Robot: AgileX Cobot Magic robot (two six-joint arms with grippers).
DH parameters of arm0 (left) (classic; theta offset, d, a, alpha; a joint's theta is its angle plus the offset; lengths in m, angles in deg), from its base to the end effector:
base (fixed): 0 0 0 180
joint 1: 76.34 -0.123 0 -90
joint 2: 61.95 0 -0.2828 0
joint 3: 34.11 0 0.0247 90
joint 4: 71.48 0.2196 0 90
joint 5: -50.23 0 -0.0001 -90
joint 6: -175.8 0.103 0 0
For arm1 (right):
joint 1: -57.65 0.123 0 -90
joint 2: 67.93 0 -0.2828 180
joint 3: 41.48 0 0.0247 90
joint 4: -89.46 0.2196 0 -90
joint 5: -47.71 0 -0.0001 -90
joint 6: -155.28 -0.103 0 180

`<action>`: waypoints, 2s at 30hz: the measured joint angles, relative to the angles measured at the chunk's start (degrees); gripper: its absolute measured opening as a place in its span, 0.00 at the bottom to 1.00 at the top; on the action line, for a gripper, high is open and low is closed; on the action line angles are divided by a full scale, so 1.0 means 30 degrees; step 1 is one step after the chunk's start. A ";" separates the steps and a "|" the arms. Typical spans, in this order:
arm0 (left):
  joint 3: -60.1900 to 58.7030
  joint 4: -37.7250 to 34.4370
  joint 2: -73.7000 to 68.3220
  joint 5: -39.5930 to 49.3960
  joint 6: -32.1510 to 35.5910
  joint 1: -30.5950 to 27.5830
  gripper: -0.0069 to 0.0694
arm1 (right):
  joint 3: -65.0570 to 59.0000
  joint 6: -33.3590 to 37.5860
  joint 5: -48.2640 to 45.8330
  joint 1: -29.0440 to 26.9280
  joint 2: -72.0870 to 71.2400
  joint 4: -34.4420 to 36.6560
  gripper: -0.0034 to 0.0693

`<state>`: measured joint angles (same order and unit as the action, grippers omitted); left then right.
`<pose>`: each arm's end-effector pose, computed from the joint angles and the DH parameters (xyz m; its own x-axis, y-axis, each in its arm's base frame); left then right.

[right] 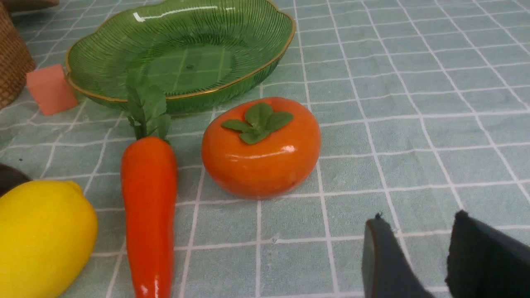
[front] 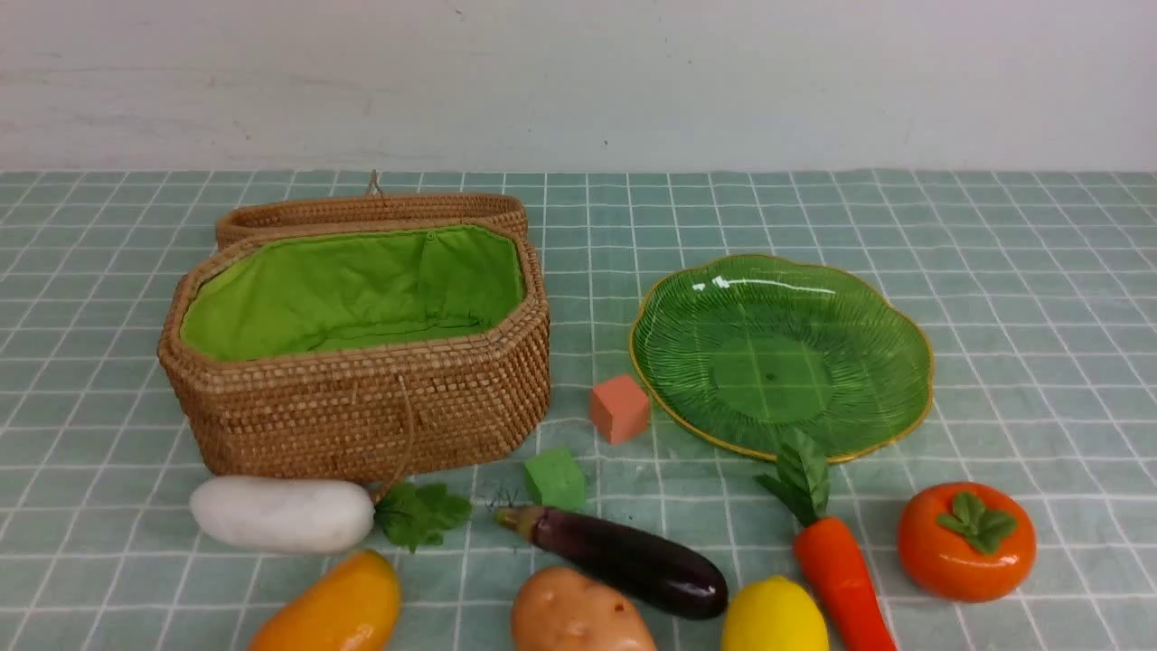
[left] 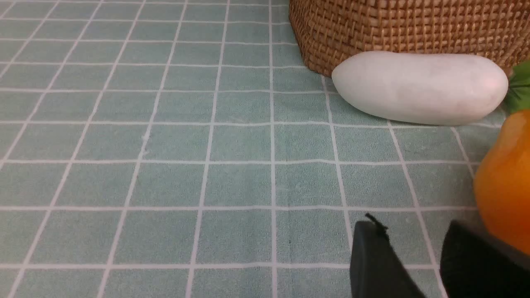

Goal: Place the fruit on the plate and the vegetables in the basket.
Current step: Grab the mango with your left arm and place it on the right plate

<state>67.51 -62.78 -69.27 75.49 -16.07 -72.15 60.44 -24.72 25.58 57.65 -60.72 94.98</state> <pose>0.0331 0.0043 0.1637 -0.3526 -0.0438 -0.9347 -0.0119 0.9990 -0.0423 0.0345 0.0037 0.1704 -0.2997 0.0891 -0.9499 -0.0079 0.9954 0.0959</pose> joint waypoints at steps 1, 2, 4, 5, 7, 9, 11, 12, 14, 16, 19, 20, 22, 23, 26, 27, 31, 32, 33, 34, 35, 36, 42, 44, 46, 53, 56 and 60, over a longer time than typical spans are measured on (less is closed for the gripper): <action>0.0000 0.0000 0.0000 0.0000 0.0000 0.0000 0.40 | 0.0000 0.0000 0.0000 0.0000 0.0000 0.0000 0.38; 0.0000 0.0000 0.0000 0.0000 0.0000 0.0000 0.40 | 0.0000 0.0000 0.0000 0.0000 0.0000 0.0000 0.38; 0.0000 0.0000 0.0000 0.0000 0.0000 0.0000 0.40 | 0.0000 0.0000 0.0000 0.0000 0.0000 0.0000 0.38; 0.0000 0.0000 0.0000 0.0000 0.0000 0.0000 0.40 | 0.0000 0.0000 0.0000 0.0000 0.0000 0.0000 0.38; 0.0000 0.0000 0.0000 0.0000 0.0000 0.0000 0.40 | 0.0000 0.0000 0.0000 0.0000 0.0000 0.0000 0.38; 0.0000 0.0000 0.0000 0.0000 0.0000 0.0000 0.40 | 0.0000 0.0000 0.0000 0.0000 0.0000 0.0000 0.38; 0.0000 0.0000 0.0000 0.0000 0.0000 0.0000 0.40 | 0.0000 0.0000 0.0000 0.0000 0.0000 0.0000 0.38; 0.0000 0.0000 0.0000 0.0000 0.0000 0.0000 0.40 | 0.0000 0.0000 0.0000 0.0000 0.0000 0.0000 0.38; 0.0000 0.0000 0.0000 0.0000 0.0000 0.0000 0.40 | 0.0000 0.0000 0.0000 0.0000 0.0000 0.0000 0.38; 0.0000 0.0000 0.0000 0.0000 0.0000 0.0000 0.40 | 0.0000 0.0000 0.0000 0.0000 0.0000 0.0000 0.38; 0.0000 0.0000 0.0000 0.0000 0.0000 0.0000 0.40 | 0.0000 0.0000 0.0000 0.0000 0.0000 0.0000 0.38; 0.0000 0.0000 0.0000 0.0000 0.0000 0.0000 0.40 | 0.0000 0.0000 0.0000 0.0000 0.0000 0.0000 0.38; 0.0000 0.0000 0.0000 0.0000 0.0000 0.0000 0.40 | 0.0000 0.0000 0.0000 0.0000 0.0000 0.0000 0.38; 0.0000 0.0000 0.0000 0.0000 0.0000 0.0000 0.40 | 0.0000 0.0000 0.0000 0.0007 0.0000 0.0000 0.38; 0.0000 0.0000 0.0000 0.0000 0.0000 0.0000 0.40 | 0.0000 0.0000 0.0000 0.0000 0.0000 0.0000 0.38; 0.0000 0.0000 0.0000 0.0000 0.0000 0.0000 0.40 | 0.0000 0.0000 0.0000 0.0000 0.0000 0.0000 0.38; 0.0000 0.0000 0.0000 0.0000 0.0000 0.0000 0.40 | 0.0000 0.0000 0.0000 0.0000 0.0000 0.0000 0.38; 0.0000 0.0000 0.0000 0.0000 0.0000 0.0000 0.40 | 0.0000 0.0000 0.0000 0.0007 0.0000 0.0000 0.38; 0.0000 0.0000 0.0000 0.0000 0.0000 0.0000 0.40 | 0.0000 0.0000 0.0000 0.0000 0.0000 0.0000 0.38; 0.0000 0.0000 0.0000 0.0000 0.0000 0.0000 0.40 | 0.0000 0.0000 0.0000 0.0007 0.0000 0.0000 0.38; 0.0000 0.0000 0.0000 0.0000 0.0000 0.0000 0.40 | 0.0000 0.0000 0.0000 0.0000 0.0000 0.0000 0.38; 0.0000 0.0000 0.0000 0.0000 0.0000 0.0000 0.40 | 0.0000 0.0000 0.0017 0.0000 0.0000 0.0000 0.38; 0.0000 0.0017 0.0000 0.0000 0.0000 0.0000 0.40 | 0.0000 0.0000 0.0017 0.0000 0.0000 0.0000 0.38; 0.0000 0.0017 0.0000 0.0000 0.0000 0.0000 0.40 | 0.0000 0.0000 0.0017 0.0000 0.0000 0.0000 0.38; 0.0000 0.0017 0.0000 0.0000 0.0000 0.0000 0.40 | 0.0000 0.0000 0.0017 0.0000 0.0000 0.0000 0.38; -0.0062 0.3530 0.0000 -0.0067 0.1468 0.0000 0.40 | 0.0000 0.0000 0.0017 0.0000 0.0000 0.0000 0.38; -0.0141 0.6186 0.0000 -0.0067 0.1945 0.0000 0.40 | 0.0000 0.0000 0.0017 0.0000 0.0000 0.0000 0.38; -0.0141 0.8064 0.0000 -0.0060 0.2043 0.0000 0.40 | 0.0000 0.0000 0.0017 0.0000 0.0000 0.0000 0.38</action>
<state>67.08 -38.59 -69.27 75.30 -9.95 -72.15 60.44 -24.72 25.63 57.65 -60.72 94.98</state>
